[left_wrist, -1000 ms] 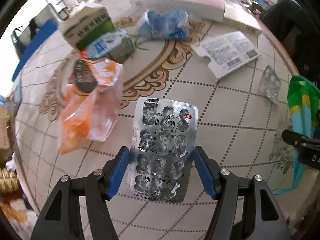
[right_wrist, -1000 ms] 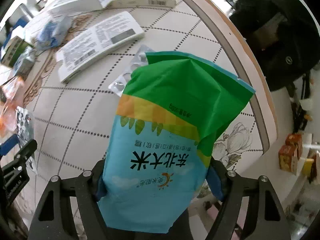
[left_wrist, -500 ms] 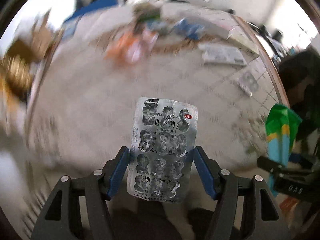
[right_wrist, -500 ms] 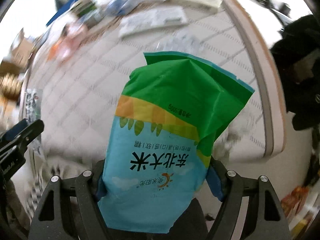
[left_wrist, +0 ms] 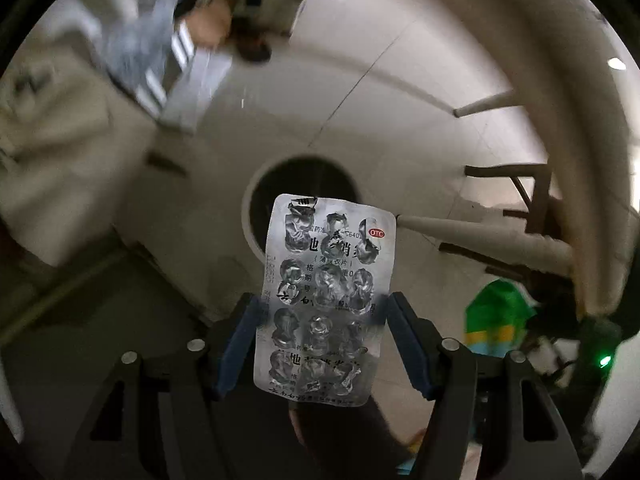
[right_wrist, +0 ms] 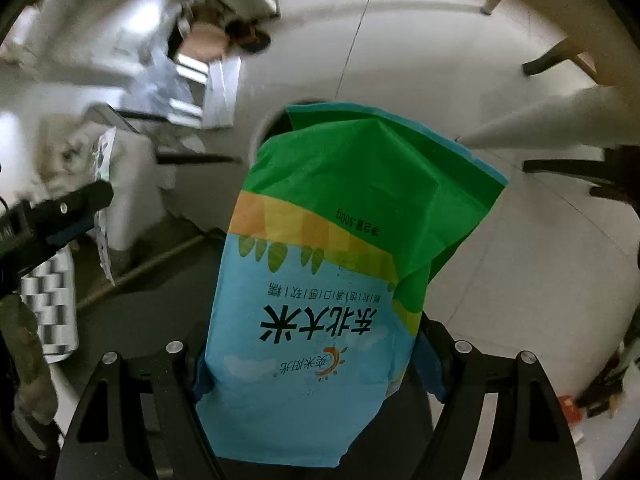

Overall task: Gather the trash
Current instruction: 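Carry both items over the floor bin and open both tools to drop them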

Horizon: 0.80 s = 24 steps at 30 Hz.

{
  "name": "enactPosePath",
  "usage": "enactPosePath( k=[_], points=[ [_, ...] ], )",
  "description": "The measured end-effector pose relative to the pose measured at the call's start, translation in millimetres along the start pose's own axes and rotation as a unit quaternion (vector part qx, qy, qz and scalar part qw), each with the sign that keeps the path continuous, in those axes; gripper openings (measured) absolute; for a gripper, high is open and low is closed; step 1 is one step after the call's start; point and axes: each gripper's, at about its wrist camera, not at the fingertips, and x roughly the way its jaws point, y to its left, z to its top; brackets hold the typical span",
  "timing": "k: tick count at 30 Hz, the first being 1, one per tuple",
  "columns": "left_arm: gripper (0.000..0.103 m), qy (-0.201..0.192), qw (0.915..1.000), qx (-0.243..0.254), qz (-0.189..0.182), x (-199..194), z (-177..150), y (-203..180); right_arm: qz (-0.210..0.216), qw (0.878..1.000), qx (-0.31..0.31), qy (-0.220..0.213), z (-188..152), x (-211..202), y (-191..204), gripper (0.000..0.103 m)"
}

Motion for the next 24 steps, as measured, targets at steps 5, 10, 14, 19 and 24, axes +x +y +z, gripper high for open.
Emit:
enactPosePath(
  k=[5,10,14,19,24],
  points=[
    [0.063,0.055,0.9965,-0.046,-0.043,103,33,37,-0.016,1.000,0.007,0.001,42,99,-13,0.080],
    [0.064,0.102,0.9911,-0.041,-0.075,168,63,38,-0.006,1.000,0.007,0.004,88,168,-27,0.081],
    [0.081,0.097,0.9930,-0.027,-0.062,184,82,35,0.005,1.000,0.005,0.015,109,209,-31,0.094],
    [0.095,0.074,0.9967,-0.023,-0.025,184,87,47,0.005,1.000,-0.007,0.009,129,232,-30,0.103],
    [0.096,-0.014,0.9956,0.006,0.093,152,78,45,-0.043,0.999,-0.019,-0.011,128,224,-19,0.103]
  ],
)
